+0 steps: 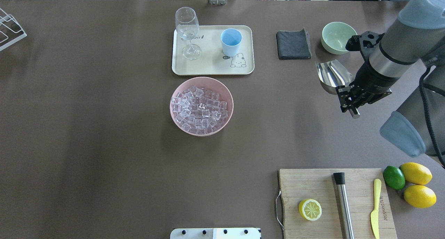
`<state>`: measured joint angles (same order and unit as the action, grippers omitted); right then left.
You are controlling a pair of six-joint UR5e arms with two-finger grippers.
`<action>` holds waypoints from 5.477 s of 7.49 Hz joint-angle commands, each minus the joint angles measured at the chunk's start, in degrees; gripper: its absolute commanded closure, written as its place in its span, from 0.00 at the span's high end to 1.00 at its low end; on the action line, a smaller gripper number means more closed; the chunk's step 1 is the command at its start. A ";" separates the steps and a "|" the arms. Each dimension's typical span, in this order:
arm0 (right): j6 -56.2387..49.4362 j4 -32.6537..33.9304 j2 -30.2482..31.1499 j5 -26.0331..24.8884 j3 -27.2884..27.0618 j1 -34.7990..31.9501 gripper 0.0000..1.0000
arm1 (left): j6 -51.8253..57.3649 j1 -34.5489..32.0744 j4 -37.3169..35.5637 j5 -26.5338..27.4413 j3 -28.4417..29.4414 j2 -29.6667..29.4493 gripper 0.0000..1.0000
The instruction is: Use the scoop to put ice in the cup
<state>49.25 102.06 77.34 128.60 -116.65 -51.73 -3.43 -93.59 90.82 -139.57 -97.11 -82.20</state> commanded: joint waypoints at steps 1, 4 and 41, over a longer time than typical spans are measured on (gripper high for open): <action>11.82 -10.91 2.12 -1.50 3.44 1.79 0.00 | 0.00 0.33 -1.07 -0.08 0.16 -0.16 0.98; 11.13 -12.83 1.41 -7.99 3.18 8.46 0.00 | 0.00 0.60 -2.14 -0.61 1.92 0.02 0.98; -50.24 -15.75 16.43 -0.91 25.55 -32.07 1.00 | 0.18 3.15 -0.82 2.73 6.58 -3.15 0.98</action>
<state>10.41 86.45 92.48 124.18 -97.04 -75.18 -3.17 -90.39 90.04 -137.21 -90.73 -85.46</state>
